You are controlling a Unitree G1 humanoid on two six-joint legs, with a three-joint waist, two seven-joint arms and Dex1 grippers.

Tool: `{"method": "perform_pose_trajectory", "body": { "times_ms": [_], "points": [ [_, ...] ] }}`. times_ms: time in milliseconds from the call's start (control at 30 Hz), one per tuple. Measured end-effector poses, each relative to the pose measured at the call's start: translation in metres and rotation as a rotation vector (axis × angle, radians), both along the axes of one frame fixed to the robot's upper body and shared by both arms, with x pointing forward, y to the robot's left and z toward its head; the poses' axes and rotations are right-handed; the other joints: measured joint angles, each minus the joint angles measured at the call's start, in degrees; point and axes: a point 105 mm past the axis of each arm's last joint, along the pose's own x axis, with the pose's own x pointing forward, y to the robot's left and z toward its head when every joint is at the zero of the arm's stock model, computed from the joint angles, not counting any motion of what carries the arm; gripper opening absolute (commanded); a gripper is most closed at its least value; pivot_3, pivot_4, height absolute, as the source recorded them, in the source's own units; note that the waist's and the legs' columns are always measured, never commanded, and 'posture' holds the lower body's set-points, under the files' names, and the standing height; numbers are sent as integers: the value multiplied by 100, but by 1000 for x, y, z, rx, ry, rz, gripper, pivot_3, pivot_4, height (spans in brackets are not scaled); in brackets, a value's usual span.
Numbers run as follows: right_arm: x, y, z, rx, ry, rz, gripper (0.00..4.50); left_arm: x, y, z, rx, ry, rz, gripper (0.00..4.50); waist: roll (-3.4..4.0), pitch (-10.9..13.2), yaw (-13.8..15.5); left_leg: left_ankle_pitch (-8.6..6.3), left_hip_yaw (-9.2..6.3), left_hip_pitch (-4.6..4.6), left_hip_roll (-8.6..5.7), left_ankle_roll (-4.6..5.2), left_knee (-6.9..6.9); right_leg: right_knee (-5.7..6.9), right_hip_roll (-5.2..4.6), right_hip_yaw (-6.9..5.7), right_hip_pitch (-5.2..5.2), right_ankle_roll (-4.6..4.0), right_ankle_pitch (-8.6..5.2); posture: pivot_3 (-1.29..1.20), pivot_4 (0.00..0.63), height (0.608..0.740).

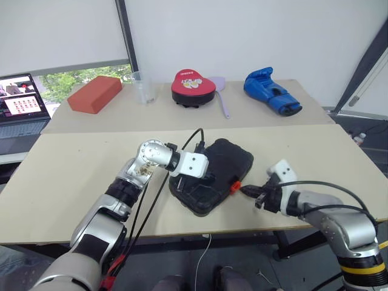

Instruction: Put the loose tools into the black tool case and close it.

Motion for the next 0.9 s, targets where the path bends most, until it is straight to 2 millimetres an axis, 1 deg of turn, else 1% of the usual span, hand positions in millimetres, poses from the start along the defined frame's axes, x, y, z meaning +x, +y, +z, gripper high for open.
{"method": "perform_pose_trajectory", "body": {
  "times_ms": [67,133,233,333,433,500,533,600,633,733,800,900],
  "points": [
    [-1,11,7,18,-35,35,0,-1,-5,-3,-2,-1,-12,14,4,-36,37,-2,-4,3,0,8,-2,0,0,-3,5,19,-13,0,150,740],
    [-3,16,3,15,-20,53,0,-3,-8,-3,-8,-4,-21,14,0,-41,80,-4,-4,1,-2,21,0,-1,-2,-3,5,5,-4,0,150,740],
    [-6,13,-5,3,4,45,0,-3,-8,-3,-9,-1,-24,14,3,-49,87,-9,-1,2,-12,33,2,-2,-3,8,4,7,-5,0,150,740],
    [-5,4,-2,-23,-5,29,0,-2,-7,-3,-7,4,-16,14,-2,-55,81,-13,0,2,-13,26,2,-3,-3,9,4,9,-5,0,150,740],
    [-10,-15,2,-80,-14,4,0,-1,-3,-3,-8,9,-5,14,-3,-56,73,-15,-1,3,-10,23,-1,-2,-2,9,3,11,-7,0,150,740],
    [-15,-28,-5,-145,9,-11,0,1,0,-3,-4,9,6,14,-11,-63,63,-15,-1,4,-7,23,-2,-3,0,9,3,15,-10,0,150,740],
    [-17,-31,-10,-159,24,-13,0,2,2,-3,-2,9,12,14,-15,-67,51,-15,0,4,-6,23,-2,-3,0,10,4,19,-12,0,150,740],
    [-21,-28,-20,-161,60,6,0,4,3,-4,0,14,21,14,-15,-76,37,-15,1,7,-5,22,-2,-2,0,12,5,25,-15,0,150,740],
    [-22,-24,-25,-160,71,19,0,5,3,-4,-1,15,27,14,-15,-76,37,-15,1,6,-5,21,-2,-2,-1,13,6,42,-25,0,150,740],
    [-21,-12,-38,-148,89,46,0,6,3,-4,-5,19,36,14,-17,-77,48,-16,1,6,-5,17,0,-1,-2,13,8,54,-31,0,150,740],
    [-16,-6,-40,-136,83,46,0,7,3,-4,-6,19,39,14,-16,-78,48,-15,2,6,-5,20,0,-1,-1,14,8,54,-31,0,150,740],
    [-8,-1,-36,-137,63,47,0,8,4,-4,-9,21,48,14,-16,-79,50,-13,2,6,-5,23,0,0,0,12,5,37,-20,0,150,740]
  ]
}}
